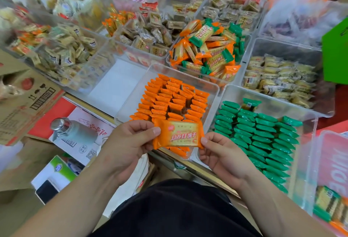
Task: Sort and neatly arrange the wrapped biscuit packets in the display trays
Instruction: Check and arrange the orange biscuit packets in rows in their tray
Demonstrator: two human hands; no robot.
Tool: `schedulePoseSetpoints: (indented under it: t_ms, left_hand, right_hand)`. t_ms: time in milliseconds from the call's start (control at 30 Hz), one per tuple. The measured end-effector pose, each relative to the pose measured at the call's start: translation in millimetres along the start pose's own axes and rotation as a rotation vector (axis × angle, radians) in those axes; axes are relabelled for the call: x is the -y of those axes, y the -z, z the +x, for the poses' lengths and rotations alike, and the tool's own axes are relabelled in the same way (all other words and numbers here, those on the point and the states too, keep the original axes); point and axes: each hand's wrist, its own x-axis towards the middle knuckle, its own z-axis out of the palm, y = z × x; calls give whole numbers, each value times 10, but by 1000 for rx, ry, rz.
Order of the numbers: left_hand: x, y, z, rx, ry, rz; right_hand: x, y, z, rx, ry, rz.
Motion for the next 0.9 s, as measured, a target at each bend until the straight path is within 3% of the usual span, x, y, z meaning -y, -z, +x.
schedulePoseSetpoints:
  t_ms: [267,467,600,700,800,900]
  left_hand:
    - [138,16,17,42,24,-128]
    - [70,-37,-17,18,-47,-140]
    - [1,-112,-87,15,-136,0]
    - [-53,-99,-123,7,-230,270]
    - [-95,-98,-133,-57,-315,481]
    - [-96,-44,-103,-73,-223,512]
  right_hand:
    - [197,-141,-266,115,175,-119]
    - [225,-89,-257,18,184,-130]
    - [208,-22,-212,3,155,-92]
    - [211,43,-188,44,71,53]
    - [196,41,-161,29,46,-33]
    - [185,-21,-131,-16,-26,-142]
